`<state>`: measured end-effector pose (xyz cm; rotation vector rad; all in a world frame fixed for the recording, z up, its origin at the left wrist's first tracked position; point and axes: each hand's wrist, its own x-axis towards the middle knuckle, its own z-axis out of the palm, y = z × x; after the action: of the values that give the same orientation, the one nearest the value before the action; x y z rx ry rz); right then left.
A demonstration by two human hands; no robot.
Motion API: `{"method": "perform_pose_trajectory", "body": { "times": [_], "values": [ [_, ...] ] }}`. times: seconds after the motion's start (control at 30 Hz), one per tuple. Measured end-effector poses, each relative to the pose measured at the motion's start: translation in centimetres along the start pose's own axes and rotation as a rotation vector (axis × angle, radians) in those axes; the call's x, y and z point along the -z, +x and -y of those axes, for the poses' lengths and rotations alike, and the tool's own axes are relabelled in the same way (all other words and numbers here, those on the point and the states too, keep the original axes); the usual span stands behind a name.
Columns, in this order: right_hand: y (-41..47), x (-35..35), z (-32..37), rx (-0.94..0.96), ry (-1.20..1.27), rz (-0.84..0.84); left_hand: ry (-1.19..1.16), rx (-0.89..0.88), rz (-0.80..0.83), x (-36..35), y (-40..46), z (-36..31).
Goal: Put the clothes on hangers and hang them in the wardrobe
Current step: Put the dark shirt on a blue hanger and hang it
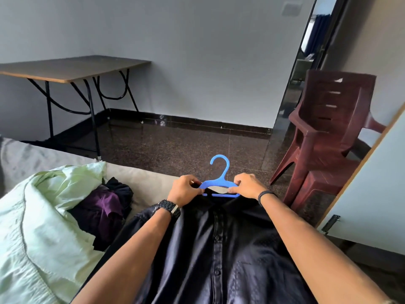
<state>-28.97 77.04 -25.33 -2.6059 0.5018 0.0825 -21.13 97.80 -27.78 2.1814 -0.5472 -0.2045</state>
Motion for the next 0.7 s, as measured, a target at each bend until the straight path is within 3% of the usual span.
{"method": "perform_pose_trajectory", "body": {
  "times": [0.13, 0.27, 0.4, 0.6, 0.7],
  "values": [
    [-2.6, 3.4, 1.0, 0.018, -0.016, -0.051, 0.053, -0.049, -0.098, 2.5, -1.5, -2.4],
    [-4.9, 7.0, 2.4, 0.065, 0.031, -0.212, 0.085, -0.116, -0.096, 5.2, -2.5, -5.9],
    [-8.4, 12.0, 4.9, 0.159, 0.018, -0.386, 0.193, -0.278, -0.032, 8.2, -3.2, -11.7],
    [-14.6, 20.6, 7.9, 0.251, 0.115, -0.626, 0.211, -0.446, -0.126, 13.0, -4.3, -22.2],
    [-17.5, 25.6, 8.1, 0.250, 0.182, -0.553, 0.164, -0.527, -0.155, 15.0, -5.6, -27.2]
  ]
}}
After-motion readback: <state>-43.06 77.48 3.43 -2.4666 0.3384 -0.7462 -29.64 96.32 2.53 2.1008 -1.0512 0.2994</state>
